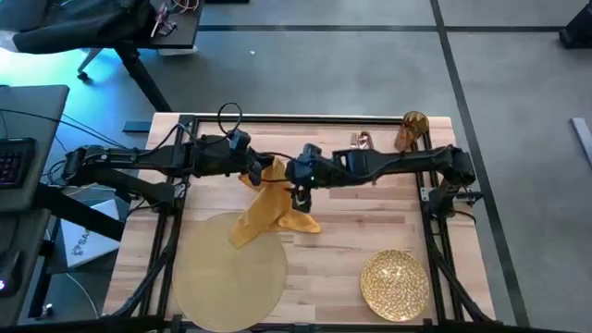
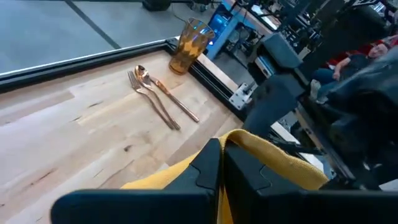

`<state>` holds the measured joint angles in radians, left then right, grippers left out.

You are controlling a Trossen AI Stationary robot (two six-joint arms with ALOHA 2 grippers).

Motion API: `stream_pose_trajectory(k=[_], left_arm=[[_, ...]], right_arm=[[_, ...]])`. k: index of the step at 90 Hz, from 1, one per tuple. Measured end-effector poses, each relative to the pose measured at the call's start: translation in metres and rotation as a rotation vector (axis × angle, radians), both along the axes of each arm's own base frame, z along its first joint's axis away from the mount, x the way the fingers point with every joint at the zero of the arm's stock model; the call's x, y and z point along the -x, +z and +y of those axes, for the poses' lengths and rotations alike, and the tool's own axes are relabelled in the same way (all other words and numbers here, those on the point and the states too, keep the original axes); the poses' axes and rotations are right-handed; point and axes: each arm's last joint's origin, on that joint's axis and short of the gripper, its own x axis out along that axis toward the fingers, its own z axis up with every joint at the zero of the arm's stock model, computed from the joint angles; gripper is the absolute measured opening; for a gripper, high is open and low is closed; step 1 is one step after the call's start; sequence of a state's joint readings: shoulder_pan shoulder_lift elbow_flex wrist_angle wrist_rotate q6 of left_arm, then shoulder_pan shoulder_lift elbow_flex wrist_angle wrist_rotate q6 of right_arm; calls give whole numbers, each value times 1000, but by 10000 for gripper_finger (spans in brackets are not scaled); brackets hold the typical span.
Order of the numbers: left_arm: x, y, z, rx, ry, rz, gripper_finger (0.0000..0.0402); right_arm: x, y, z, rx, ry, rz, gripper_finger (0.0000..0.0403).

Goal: Set table place
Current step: Fold the yellow napkin

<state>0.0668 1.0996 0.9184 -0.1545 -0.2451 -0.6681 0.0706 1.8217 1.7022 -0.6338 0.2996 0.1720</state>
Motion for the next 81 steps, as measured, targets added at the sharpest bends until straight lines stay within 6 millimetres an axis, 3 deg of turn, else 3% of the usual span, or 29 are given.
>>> stream_pose_trajectory(k=[11, 21, 38, 43, 55, 66, 81], left_arm=[[0, 0, -1, -10, -35, 7, 0], [0, 0, -2, -16, -75, 11, 0], [1, 0, -4, -51, -175, 25, 0], [4, 2, -6, -77, -213, 26, 0], [17, 2, -12, -135, -317, 103, 1], [29, -13, -18, -135, -436, 289, 17], [38, -24, -19, -113, -436, 436, 79]], right_arm=[[1, -8, -3, -4, -126, -17, 246], [2, -13, -8, 42, -206, -14, 201], [2, -13, -30, 60, -188, 36, 43], [3, -6, -37, 59, -151, 52, 15], [9, 25, -52, 1, -63, 58, 2], [14, 51, -67, -99, 31, 13, 0], [16, 37, -83, -186, -2, 44, 0]])
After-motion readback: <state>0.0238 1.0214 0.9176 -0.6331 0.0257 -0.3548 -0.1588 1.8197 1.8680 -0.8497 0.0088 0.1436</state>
